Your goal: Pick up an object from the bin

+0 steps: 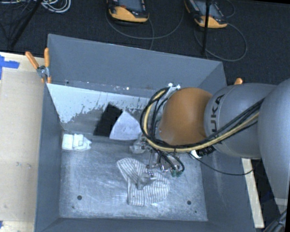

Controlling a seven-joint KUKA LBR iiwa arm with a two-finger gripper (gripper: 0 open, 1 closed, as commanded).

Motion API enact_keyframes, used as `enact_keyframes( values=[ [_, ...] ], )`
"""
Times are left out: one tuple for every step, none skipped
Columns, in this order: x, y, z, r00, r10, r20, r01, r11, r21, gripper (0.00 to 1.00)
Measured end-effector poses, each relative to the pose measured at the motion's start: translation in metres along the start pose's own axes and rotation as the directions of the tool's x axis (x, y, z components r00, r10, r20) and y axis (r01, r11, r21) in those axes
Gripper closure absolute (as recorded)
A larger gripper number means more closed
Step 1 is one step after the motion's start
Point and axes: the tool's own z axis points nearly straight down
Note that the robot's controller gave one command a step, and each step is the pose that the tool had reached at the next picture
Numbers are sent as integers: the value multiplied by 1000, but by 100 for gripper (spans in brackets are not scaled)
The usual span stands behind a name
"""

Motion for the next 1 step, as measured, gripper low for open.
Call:
enact_keyframes(
  values=[
    [3, 0, -9, 1000, 1, -9, -1, 1000, -1, 100]
  ],
)
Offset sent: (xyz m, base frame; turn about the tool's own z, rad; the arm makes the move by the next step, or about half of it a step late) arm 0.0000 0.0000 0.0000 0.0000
